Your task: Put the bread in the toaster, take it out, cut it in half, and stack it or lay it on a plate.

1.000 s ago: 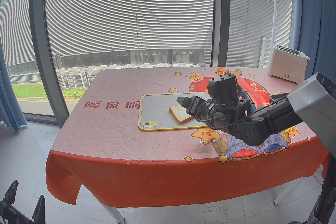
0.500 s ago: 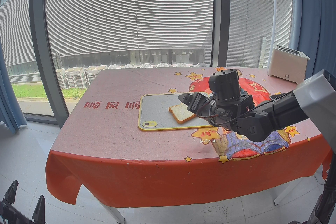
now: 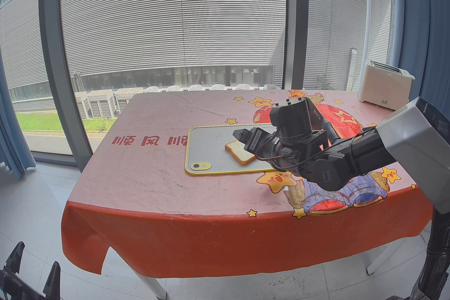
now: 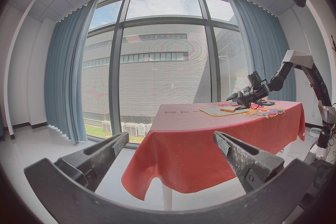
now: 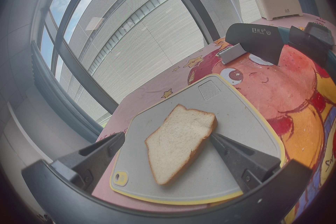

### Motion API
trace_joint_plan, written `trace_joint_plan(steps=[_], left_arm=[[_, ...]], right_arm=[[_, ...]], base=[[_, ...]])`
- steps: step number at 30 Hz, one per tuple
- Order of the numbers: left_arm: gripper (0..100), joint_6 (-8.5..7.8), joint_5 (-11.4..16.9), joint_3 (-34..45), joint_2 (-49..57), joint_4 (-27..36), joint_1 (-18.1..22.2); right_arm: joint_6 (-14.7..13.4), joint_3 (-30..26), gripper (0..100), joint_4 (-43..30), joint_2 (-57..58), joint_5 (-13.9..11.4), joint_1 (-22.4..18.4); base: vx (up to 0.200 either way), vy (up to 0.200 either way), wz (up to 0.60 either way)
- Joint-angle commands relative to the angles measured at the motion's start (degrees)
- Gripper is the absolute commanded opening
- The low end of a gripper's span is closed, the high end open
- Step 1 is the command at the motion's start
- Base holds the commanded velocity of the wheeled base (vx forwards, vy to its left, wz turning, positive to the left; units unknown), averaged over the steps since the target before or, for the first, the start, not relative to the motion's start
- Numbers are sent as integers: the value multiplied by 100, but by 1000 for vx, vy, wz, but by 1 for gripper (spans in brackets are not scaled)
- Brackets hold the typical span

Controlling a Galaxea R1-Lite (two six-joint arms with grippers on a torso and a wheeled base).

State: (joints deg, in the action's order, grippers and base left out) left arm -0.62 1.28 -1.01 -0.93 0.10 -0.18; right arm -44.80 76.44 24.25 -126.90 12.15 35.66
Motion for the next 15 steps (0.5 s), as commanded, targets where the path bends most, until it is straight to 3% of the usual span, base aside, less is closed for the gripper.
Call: trace_joint_plan(steps=[1, 8, 15], left_arm=[[100, 1, -5, 101, 93, -1, 1], [100, 1, -5, 101, 93, -1, 1], [100, 1, -5, 101, 93, -1, 1]], right_arm=[[-2, 65, 100, 10, -89, 6, -33], [-46, -384, 100, 27, 271, 6, 38], [129, -1113, 100, 45, 887, -20, 222]], base=[[0, 0, 0], [0, 0, 0], [0, 0, 0]])
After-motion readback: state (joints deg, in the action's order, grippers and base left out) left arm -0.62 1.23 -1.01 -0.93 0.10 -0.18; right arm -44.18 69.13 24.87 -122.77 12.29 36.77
